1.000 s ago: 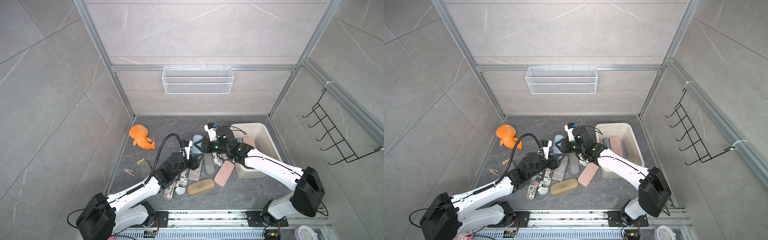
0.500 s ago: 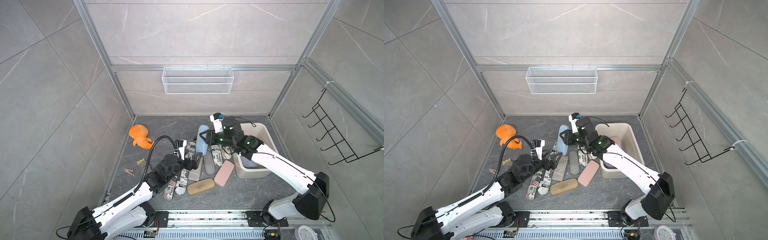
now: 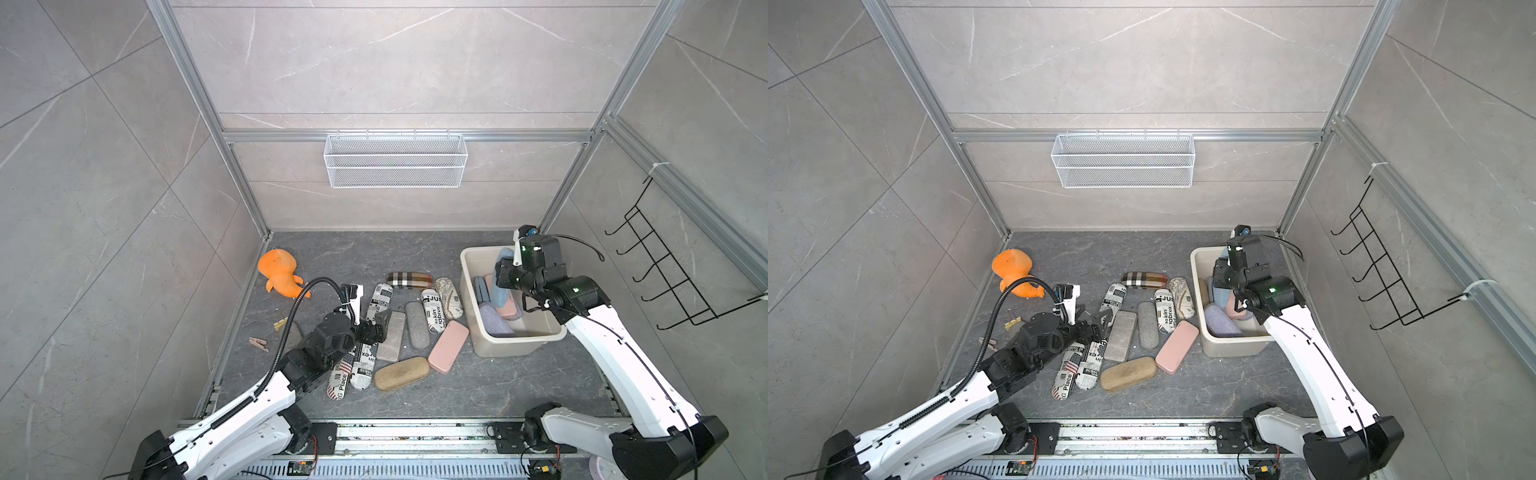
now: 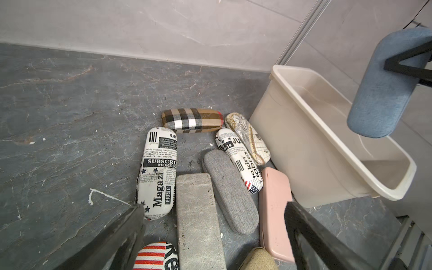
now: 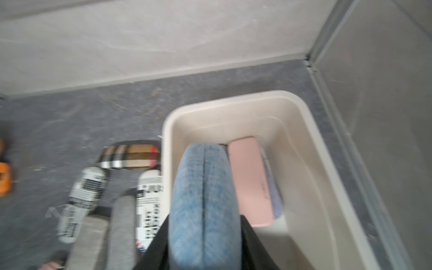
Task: Put the glasses cases into the storage boxes
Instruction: Pick up the glasses case at the center of the board, then place the glasses case in the storage box.
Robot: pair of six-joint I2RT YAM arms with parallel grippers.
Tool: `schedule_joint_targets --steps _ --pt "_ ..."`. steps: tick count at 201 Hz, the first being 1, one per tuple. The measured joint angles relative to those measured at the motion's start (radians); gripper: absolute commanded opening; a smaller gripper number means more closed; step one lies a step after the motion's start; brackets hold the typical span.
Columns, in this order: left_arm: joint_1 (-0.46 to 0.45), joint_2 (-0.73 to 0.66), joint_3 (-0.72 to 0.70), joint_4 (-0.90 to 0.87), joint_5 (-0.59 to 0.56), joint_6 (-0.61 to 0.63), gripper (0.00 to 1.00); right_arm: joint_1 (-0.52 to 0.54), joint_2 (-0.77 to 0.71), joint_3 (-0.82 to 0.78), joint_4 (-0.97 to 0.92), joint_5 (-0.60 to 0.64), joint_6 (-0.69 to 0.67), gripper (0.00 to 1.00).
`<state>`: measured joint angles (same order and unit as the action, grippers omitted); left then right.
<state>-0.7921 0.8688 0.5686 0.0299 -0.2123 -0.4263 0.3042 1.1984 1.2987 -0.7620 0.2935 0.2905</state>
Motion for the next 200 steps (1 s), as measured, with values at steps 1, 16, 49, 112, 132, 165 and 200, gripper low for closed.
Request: schedule_joint_targets --steps 1,16,49,112,132,165,200 --pt "0.000 0.002 0.001 0.000 0.000 0.000 0.95 -0.001 0.001 0.000 -0.002 0.004 0.000 0.35" --pt "0.000 0.033 0.011 0.000 0.001 0.008 0.95 -0.009 0.028 -0.004 -0.025 0.079 -0.012 0.34" --pt "0.000 0.069 0.028 0.000 0.002 0.011 0.96 -0.009 0.068 -0.072 -0.013 0.193 -0.016 0.33" --pt "0.000 0.072 0.027 -0.001 -0.017 0.006 0.96 -0.009 0.135 -0.185 -0.058 0.227 0.013 0.36" --pt "0.000 0.069 0.027 -0.008 -0.040 0.006 0.95 -0.008 0.183 -0.185 -0.057 0.223 0.013 0.38" --pt "0.000 0.054 0.027 -0.031 -0.051 0.007 0.96 -0.005 0.239 -0.190 -0.057 0.179 0.011 0.43" --pt "0.000 0.043 0.026 -0.040 -0.060 0.007 0.95 -0.003 0.244 -0.190 -0.052 0.118 0.019 0.56"
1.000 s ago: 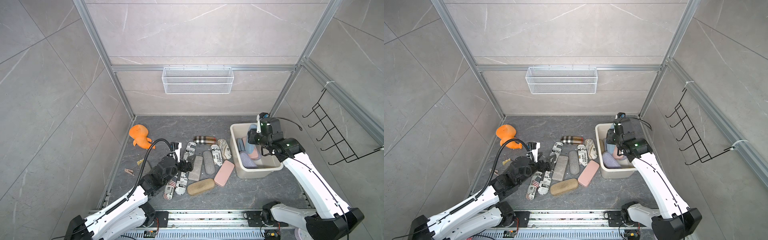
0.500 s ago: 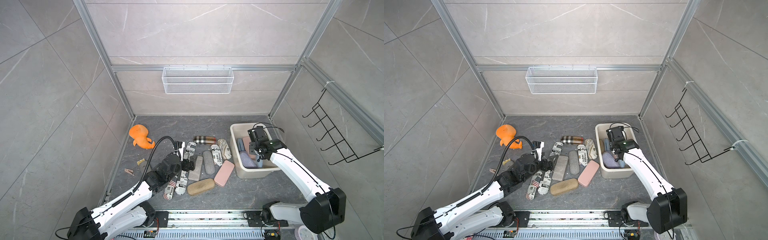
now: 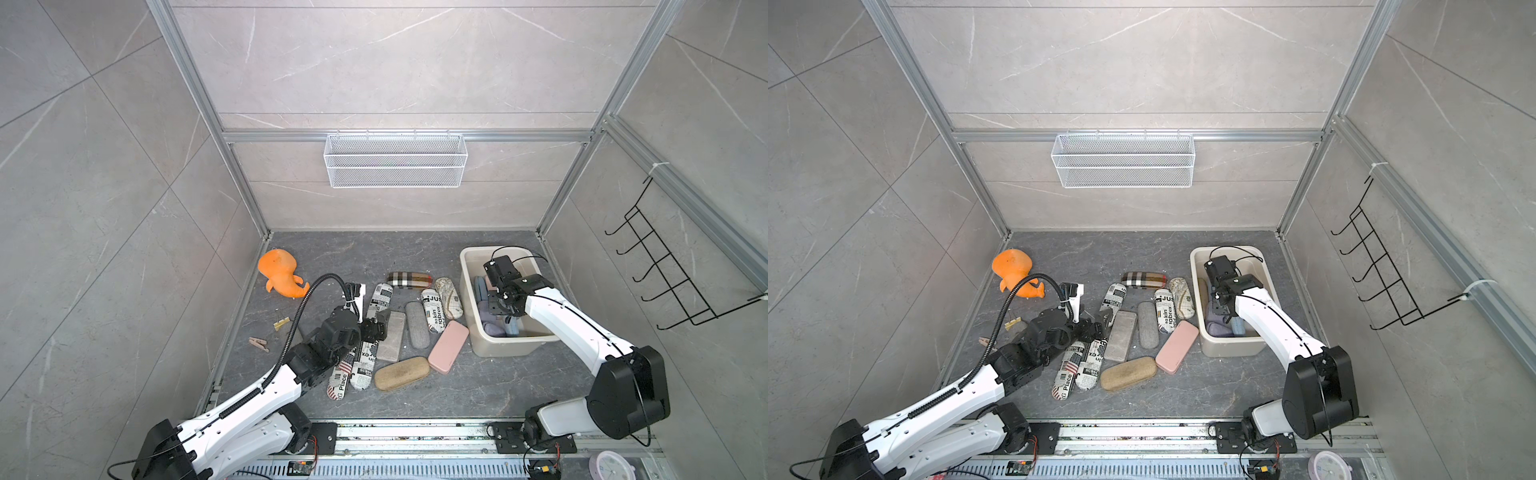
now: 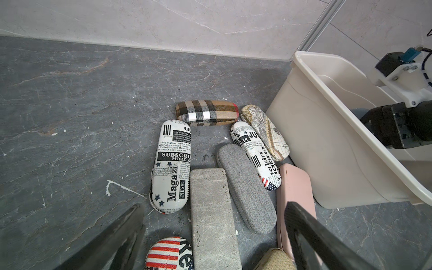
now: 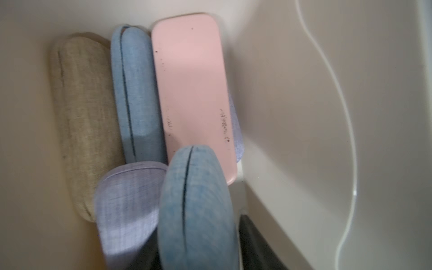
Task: Put the glasses cases into the storage boxes
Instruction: Place the glasses case in the storage box.
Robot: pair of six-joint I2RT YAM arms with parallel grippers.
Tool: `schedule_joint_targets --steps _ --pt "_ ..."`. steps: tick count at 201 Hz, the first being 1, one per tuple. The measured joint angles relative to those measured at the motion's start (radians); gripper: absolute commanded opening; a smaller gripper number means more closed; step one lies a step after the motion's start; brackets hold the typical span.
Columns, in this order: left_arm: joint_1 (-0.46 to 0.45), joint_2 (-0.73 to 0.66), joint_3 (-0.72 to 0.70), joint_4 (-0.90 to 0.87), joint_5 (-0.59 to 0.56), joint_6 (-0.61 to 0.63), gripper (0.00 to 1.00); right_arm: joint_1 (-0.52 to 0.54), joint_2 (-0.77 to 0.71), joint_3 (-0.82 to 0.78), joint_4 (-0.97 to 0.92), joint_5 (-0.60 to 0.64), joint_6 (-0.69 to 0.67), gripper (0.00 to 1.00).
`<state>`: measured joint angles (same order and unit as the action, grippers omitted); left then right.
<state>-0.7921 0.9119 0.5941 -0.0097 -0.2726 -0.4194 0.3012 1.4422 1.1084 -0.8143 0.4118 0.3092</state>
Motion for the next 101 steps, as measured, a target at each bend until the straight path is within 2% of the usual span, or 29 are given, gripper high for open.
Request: schedule_joint_targets --steps 34,68,101 --pt "0.000 0.000 0.001 -0.029 -0.028 0.000 0.96 0.002 -0.013 0.000 -0.001 -0.042 0.005 0.60" --pt "0.007 0.018 0.048 -0.120 -0.117 -0.031 0.96 0.002 -0.076 0.048 -0.005 -0.092 0.008 0.61" --pt "0.085 0.055 0.131 -0.263 -0.203 -0.136 0.97 0.002 -0.129 0.105 0.013 -0.188 0.008 0.63"
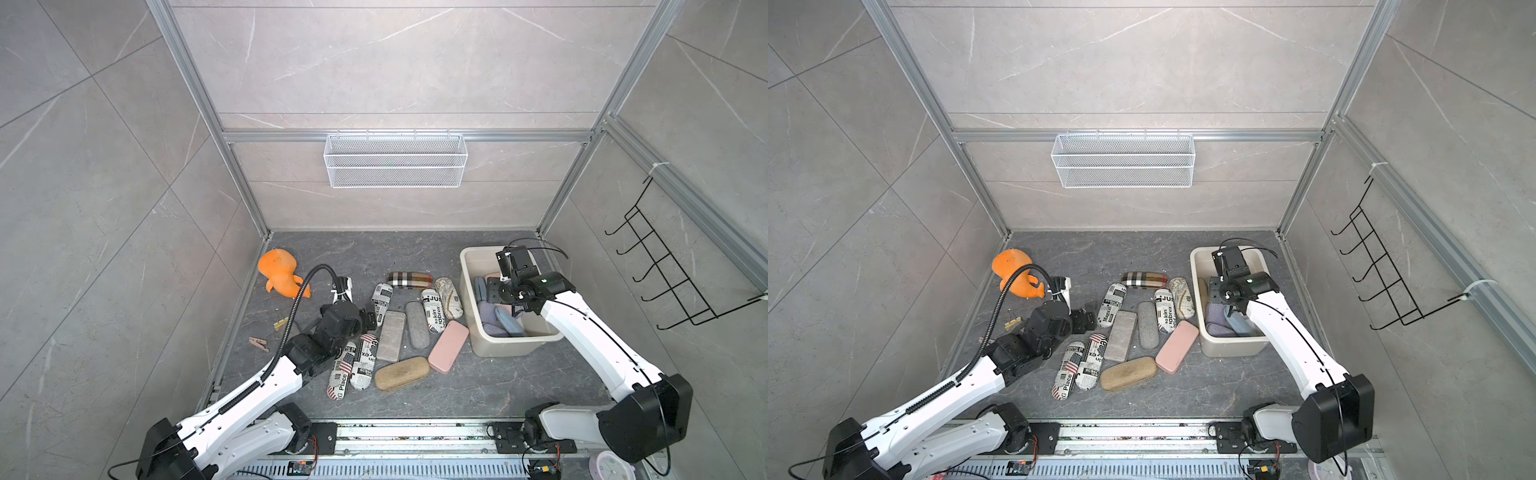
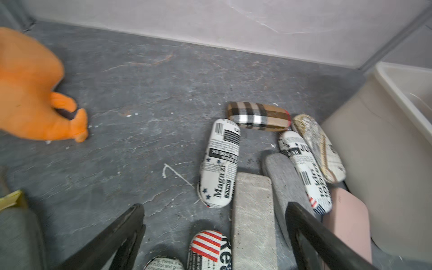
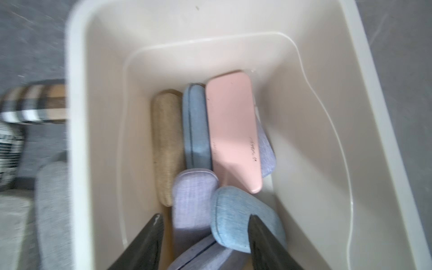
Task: Put the glasses cases into the storage boxes
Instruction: Place the glasses case in the storage box, then pick up the glasses case at the center of the board.
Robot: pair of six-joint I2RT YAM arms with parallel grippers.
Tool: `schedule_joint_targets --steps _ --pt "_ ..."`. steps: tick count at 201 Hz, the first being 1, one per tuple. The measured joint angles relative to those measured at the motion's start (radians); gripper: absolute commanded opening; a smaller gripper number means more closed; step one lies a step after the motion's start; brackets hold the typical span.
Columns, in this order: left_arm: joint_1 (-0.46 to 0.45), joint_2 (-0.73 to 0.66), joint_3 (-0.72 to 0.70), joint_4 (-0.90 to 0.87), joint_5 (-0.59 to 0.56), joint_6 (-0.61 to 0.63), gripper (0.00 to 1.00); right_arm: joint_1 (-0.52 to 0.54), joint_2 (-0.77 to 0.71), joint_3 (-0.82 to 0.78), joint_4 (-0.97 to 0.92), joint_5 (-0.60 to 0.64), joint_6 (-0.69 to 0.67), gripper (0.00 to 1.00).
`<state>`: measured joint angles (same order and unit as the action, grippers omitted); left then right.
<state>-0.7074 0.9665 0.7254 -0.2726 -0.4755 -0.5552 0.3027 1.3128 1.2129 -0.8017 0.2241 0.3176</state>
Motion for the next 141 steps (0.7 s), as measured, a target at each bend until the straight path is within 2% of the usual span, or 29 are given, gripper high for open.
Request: schedule_joint_targets --steps 59,88,114,141 --pt "0.317 0.011 0.014 -0.304 -0.029 -0.258 0.99 0.020 -0.061 0.006 0.082 -0.149 -0.008 0.79" --pt "0.423 0.030 -0.016 -0.401 -0.041 -0.348 0.99 0.023 -0.074 0.002 0.109 -0.189 -0.021 0.84" --pt "0.513 0.103 -0.045 -0.409 -0.010 -0.384 0.99 0.024 -0.100 -0.019 0.129 -0.211 -0.023 0.87" --pt "0.561 0.164 -0.077 -0.409 0.038 -0.402 0.99 0.024 -0.119 -0.037 0.138 -0.221 -0.023 0.89"
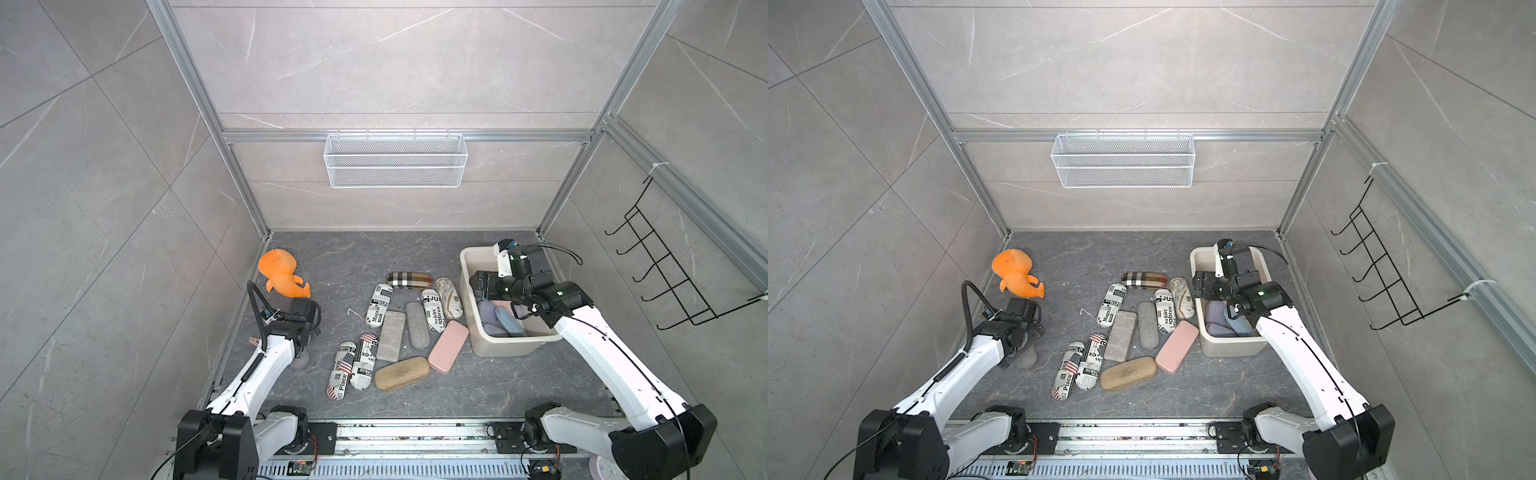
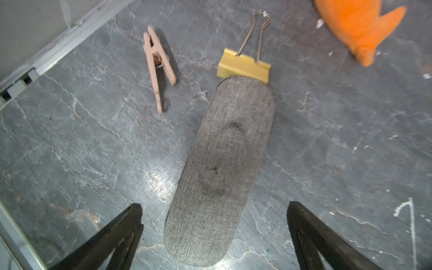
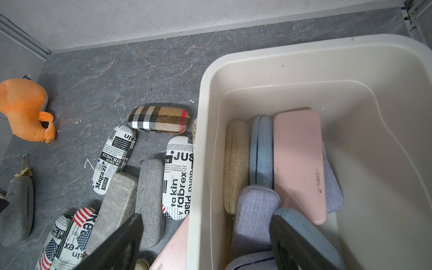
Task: Put the glasses cases into the storage boxes
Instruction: Pick up the glasses case at the center of the board.
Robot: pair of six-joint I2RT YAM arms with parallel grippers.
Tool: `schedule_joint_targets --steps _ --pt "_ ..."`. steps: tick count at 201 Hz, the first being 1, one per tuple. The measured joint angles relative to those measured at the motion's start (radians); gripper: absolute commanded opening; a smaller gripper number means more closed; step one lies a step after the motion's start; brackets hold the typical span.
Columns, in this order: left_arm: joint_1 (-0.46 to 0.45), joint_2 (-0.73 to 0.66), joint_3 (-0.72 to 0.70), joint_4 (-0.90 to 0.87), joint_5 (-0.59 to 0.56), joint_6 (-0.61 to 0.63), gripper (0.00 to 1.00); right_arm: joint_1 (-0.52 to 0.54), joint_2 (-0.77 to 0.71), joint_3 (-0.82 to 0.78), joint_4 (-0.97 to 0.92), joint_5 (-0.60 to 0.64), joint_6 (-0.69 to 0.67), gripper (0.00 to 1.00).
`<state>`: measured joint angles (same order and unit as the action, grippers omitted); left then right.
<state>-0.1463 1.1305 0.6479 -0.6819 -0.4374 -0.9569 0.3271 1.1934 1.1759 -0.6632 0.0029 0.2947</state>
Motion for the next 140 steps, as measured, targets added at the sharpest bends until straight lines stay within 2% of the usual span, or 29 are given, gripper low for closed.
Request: schedule_joint_targets --steps 95,108,127,140 --pt "0.029 0.046 -0.076 0.084 0.087 -0.010 0.97 0.005 -0.018 -0.026 0.032 -0.026 0.000 0.90" --pt "0.035 0.056 -0.082 0.091 0.095 -0.010 0.94 0.006 -0.021 -0.027 0.033 -0.027 0.000 0.89" --pt "0.038 0.079 -0.084 0.109 0.099 -0.012 0.85 0.008 -0.027 -0.027 0.033 -0.031 0.000 0.88" --pt "0.040 0.085 -0.086 0.119 0.099 -0.012 0.83 0.009 -0.032 -0.030 0.034 -0.034 0.000 0.88"
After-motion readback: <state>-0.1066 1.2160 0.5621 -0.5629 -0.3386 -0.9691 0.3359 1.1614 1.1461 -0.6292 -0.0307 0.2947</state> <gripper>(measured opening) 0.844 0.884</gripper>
